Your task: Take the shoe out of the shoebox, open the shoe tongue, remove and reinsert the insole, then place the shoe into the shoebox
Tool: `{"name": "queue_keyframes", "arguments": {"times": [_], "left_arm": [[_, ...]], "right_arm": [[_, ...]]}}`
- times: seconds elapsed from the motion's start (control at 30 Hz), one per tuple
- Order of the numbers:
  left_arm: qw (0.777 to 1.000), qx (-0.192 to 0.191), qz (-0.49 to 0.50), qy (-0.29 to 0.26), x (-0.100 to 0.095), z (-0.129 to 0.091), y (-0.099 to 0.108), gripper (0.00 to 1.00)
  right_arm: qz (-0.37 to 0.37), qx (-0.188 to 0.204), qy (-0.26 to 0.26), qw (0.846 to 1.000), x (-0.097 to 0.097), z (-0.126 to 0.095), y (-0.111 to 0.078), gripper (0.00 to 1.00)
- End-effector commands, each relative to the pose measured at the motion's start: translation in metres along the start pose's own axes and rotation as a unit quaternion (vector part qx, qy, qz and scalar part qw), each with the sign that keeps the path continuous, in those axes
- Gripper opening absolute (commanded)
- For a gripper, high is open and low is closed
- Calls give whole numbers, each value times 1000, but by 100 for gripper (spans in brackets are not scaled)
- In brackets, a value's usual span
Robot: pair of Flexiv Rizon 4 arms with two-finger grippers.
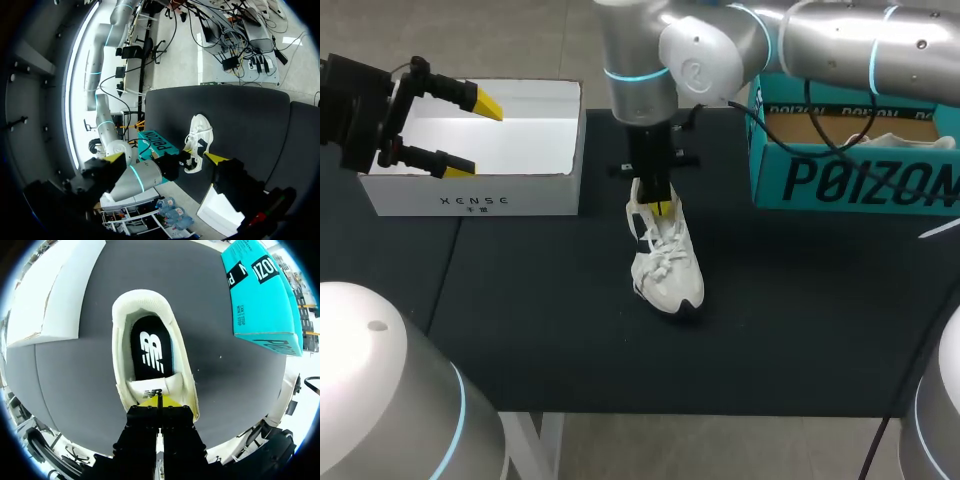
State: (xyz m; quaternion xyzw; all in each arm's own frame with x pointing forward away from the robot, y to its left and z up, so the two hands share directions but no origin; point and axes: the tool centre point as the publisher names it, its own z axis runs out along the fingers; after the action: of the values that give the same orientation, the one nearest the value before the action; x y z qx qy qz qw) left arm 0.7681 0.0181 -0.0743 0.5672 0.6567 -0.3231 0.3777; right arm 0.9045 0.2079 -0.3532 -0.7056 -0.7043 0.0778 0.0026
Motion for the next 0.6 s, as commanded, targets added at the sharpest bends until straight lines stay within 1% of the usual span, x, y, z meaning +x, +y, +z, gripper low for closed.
{"name": "queue_keyframes", "arguments": {"times": [0.03, 0.1, 0.13, 0.17, 0.2, 0.23, 0.27, 0.3, 0.33, 0.6], "left_arm": [[1000, 1, 0, 1, 0, 0, 1, 100], [1000, 1, 0, 1, 0, 0, 1, 100], [1000, 1, 0, 1, 0, 0, 1, 100], [1000, 1, 0, 1, 0, 0, 1, 100], [1000, 1, 0, 1, 0, 0, 1, 100], [1000, 1, 0, 1, 0, 0, 1, 100], [1000, 1, 0, 1, 0, 0, 1, 100], [1000, 1, 0, 1, 0, 0, 1, 100], [1000, 1, 0, 1, 0, 0, 1, 100], [1000, 1, 0, 1, 0, 0, 1, 100]], "right_arm": [[-20, -37, 25, 999, -14, -29, -10, 0], [-68, -70, 47, 994, -16, -40, -13, 0], [-99, -84, 49, 990, -15, -44, -13, 0], [-150, -98, 52, 982, -14, -48, -14, 0], [-203, -108, 70, 971, -13, -51, -14, 0], [-251, -108, 86, 958, -12, -54, -15, 0], [-315, -107, 106, 937, -12, -58, -17, 0], [-356, -101, 114, 922, -11, -62, -20, 0], [-364, -99, 78, 923, -13, -66, -21, 0], [-364, -99, 78, 923, -13, -66, -21, 0]]}}
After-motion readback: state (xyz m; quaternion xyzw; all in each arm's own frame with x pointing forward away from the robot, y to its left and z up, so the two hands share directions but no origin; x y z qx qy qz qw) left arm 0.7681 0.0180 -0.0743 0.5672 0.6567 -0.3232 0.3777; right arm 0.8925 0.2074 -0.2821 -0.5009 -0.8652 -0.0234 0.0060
